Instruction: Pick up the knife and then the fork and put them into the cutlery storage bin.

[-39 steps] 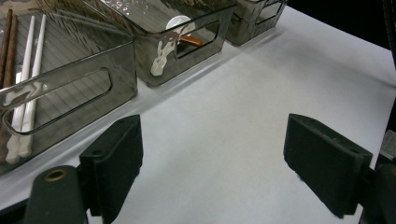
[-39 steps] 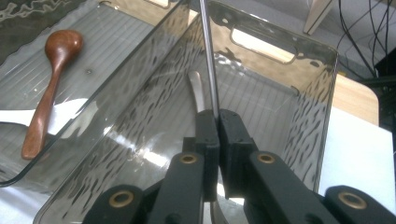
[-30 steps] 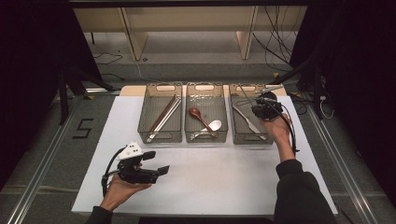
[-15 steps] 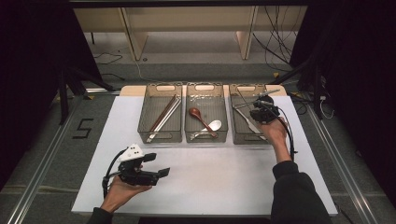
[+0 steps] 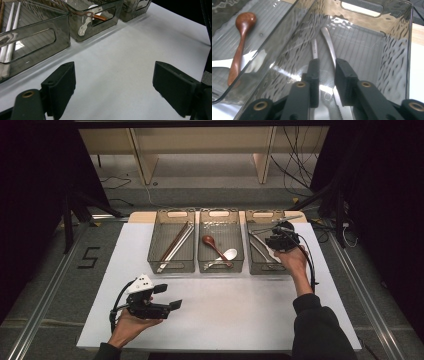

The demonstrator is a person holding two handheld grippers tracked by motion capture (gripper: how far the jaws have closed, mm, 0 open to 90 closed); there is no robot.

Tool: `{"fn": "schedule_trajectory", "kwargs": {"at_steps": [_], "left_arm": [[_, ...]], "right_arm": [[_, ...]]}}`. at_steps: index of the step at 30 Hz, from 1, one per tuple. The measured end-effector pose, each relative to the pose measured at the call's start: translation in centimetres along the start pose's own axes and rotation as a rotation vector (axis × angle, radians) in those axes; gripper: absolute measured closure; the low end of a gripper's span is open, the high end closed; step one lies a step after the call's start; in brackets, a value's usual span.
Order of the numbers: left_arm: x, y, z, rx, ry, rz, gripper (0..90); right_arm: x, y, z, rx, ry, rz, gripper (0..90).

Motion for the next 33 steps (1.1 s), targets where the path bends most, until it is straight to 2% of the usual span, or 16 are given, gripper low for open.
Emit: {"fn": "schedule_trajectory", "kwargs": {"at_steps": [3, 8, 15, 29, 33], "left_arm": [[0.0, 0.0, 0.1, 0.002, -0.001, -0.001, 18.2], [-0.1, -0.1, 0.1, 0.005, -0.004, 0.0, 18.0], [-0.2, -0.1, 0.0, 0.004, -0.004, 0.0, 17.9], [-0.1, -0.2, 0.2, 0.013, -0.008, -0.007, 17.9], [-0.2, -0.2, 0.2, 0.014, -0.008, -0.006, 17.9]], "right_arm": [[0.3, -0.3, 0.1, 0.004, 0.023, -0.017, 63.9], [1.1, -1.1, 0.6, -0.003, 0.088, -0.06, 48.2], [2.5, -2.4, 1.3, -0.014, 0.152, -0.102, 32.7], [4.9, -4.4, 4.0, 0.024, 0.228, -0.212, 28.2], [5.5, -5.2, 4.6, 0.024, 0.265, -0.249, 27.9]]}}
Point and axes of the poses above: each handheld gripper's, and its own axes: x roughly backward along the jaws, y roughly out of its top, z roughly to its left, the point moved 1 cm from there along -x, roughly forward along the jaws, and after that the axes turned 11 degrees about z, right-handed, at the moved point
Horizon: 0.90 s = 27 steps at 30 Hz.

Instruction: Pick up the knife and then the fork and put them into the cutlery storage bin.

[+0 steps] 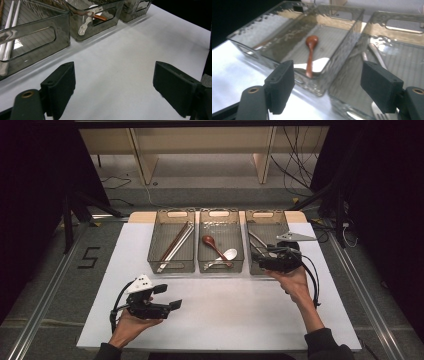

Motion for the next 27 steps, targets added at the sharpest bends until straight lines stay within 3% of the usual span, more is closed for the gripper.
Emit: {"fn": "schedule_trajectory", "kwargs": {"at_steps": [13, 27], "left_arm": [[0.0, 0.0, 0.1, 0.005, -0.003, -0.001, 17.8], [0.0, 0.0, 0.2, 0.012, -0.008, -0.002, 17.8]], "right_arm": [[1.2, -2.6, 1.9, 0.022, 0.035, -0.076, 27.9], [1.7, -5.6, 3.3, 0.055, 0.069, -0.096, 27.3]]}}
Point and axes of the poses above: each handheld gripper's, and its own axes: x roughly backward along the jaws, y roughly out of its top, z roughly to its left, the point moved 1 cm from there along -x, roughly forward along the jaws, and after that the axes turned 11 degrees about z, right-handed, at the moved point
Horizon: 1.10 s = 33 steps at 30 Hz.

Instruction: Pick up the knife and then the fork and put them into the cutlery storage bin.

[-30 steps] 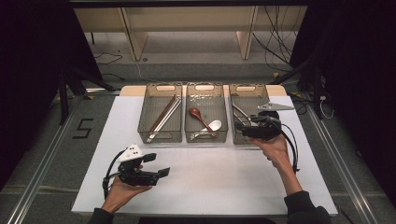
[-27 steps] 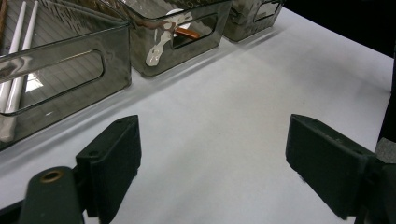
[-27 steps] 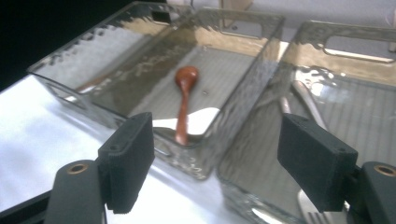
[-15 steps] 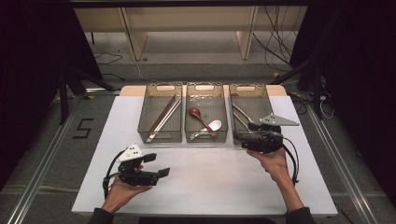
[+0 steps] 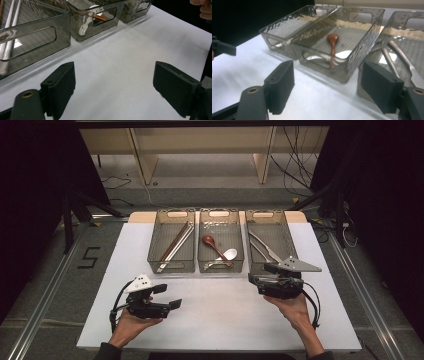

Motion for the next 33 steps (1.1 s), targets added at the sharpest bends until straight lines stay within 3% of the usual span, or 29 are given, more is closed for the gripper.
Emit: {"fn": "schedule_trajectory", "kwargs": {"at_steps": [16, 26, 33], "left_arm": [[0.0, 0.0, -0.2, -0.009, -0.013, -0.004, 17.8], [0.4, -0.3, -0.2, -0.007, -0.022, -0.029, 17.8], [0.5, -0.6, -0.4, -0.006, -0.025, -0.033, 17.7]], "right_arm": [[1.2, -4.0, 1.5, 0.027, 0.019, 0.016, 27.0], [1.8, -5.4, 2.4, 0.046, 0.024, -0.013, 26.2], [2.0, -6.2, 2.3, 0.034, 0.019, -0.006, 25.6]]}}
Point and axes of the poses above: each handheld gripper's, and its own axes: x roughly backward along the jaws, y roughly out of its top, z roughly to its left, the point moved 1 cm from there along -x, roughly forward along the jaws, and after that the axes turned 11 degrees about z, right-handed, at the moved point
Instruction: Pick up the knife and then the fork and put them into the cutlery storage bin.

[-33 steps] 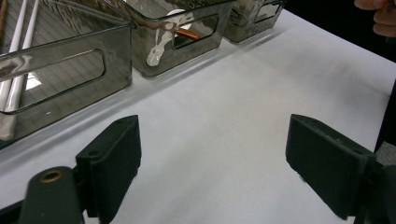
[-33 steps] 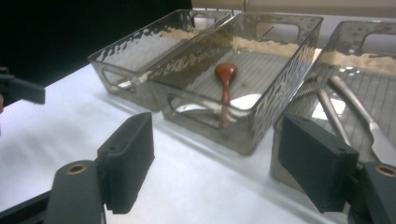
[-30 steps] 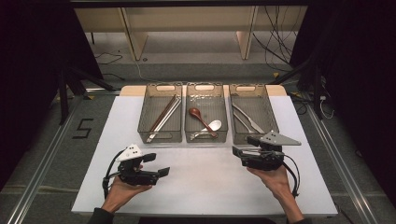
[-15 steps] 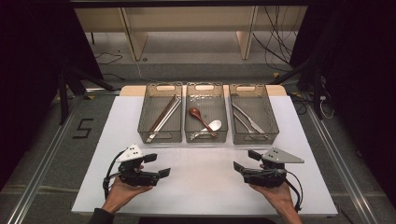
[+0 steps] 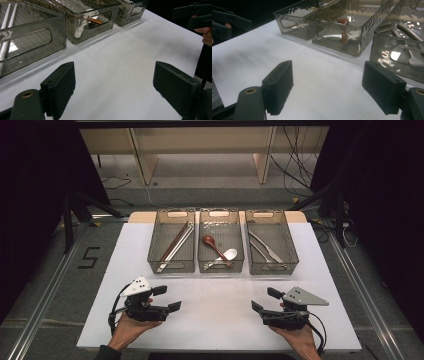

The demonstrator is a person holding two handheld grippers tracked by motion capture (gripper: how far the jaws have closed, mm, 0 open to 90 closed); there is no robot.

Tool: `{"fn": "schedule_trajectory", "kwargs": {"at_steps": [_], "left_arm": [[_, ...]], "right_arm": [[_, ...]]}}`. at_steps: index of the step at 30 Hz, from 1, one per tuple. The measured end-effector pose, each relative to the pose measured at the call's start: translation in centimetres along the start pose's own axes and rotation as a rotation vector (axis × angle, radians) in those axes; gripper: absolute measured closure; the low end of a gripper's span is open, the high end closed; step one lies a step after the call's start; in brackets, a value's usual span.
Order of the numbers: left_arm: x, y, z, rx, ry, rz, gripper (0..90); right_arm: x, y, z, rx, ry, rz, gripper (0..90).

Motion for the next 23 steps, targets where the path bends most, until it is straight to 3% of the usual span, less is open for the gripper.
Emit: {"fn": "schedule_trajectory", "kwargs": {"at_steps": [23], "left_arm": [[-0.09, -0.21, -0.02, -0.001, 0.002, 0.011, 17.4]], "right_arm": [[-0.01, -0.24, -0.1, 0.006, -0.016, 0.012, 25.0]]}}
Point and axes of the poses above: each handheld gripper's, and its own axes: x roughly backward along the jaws, y roughly out of its top, z roughly to its left, the point moved 1 cm from there along -x, roughly forward along the jaws, and after that the axes turned 11 degrees about z, right-handed, at the moved point
